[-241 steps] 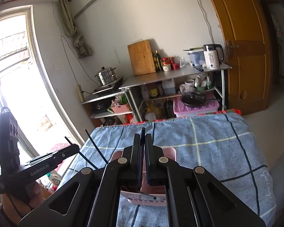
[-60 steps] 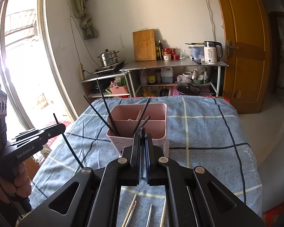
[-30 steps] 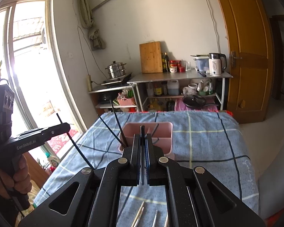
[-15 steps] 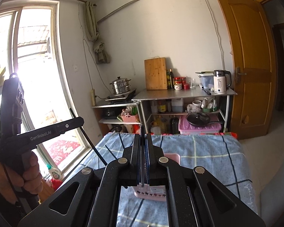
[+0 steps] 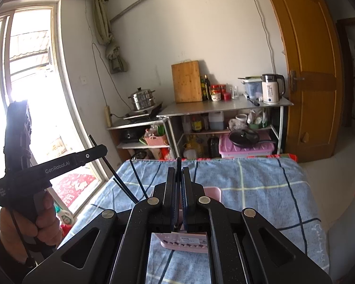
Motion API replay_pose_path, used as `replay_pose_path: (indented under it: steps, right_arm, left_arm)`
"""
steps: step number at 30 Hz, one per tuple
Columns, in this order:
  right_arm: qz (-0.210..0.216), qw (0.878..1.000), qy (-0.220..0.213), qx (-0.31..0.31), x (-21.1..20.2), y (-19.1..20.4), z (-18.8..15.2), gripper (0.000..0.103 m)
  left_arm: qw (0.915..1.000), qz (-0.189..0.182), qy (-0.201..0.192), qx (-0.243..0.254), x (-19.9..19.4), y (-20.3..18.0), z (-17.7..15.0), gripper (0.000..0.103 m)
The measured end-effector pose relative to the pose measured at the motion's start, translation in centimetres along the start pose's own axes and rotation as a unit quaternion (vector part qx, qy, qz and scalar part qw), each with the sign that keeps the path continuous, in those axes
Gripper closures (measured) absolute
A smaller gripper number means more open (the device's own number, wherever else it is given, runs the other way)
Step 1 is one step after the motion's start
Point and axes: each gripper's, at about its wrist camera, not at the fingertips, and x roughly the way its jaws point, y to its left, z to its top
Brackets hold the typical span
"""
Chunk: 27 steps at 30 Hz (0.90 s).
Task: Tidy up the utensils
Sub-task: 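Lower both held chopsticks into the basket and open both tools, then withdraw both tools from the basket toward the remaining chopsticks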
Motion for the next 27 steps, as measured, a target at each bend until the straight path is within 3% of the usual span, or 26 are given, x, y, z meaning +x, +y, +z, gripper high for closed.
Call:
replay_pose_path:
  steps: [17, 23, 27]
  right_arm:
    - [0.001, 0.997, 0.075, 0.009, 4.4, -0.8, -2.8, 0.098]
    - [-0.007, 0.998, 0.067, 0.009, 3.3, -1.2, -2.5, 0.092]
    - [-0.008, 0.999, 0.051, 0.006, 1.5, -1.1, -2.1, 0.09]
  left_arm:
    - [0.9972, 0.005, 0.074, 0.005, 4.3, 1.7, -3.8, 0.098]
    - [0.9981, 0.008, 0.06, 0.013, 2.9, 1.5, -4.0, 0.079]
    - [0.9988, 0.015, 0.044, 0.017, 1.2, 1.2, -3.9, 0.079]
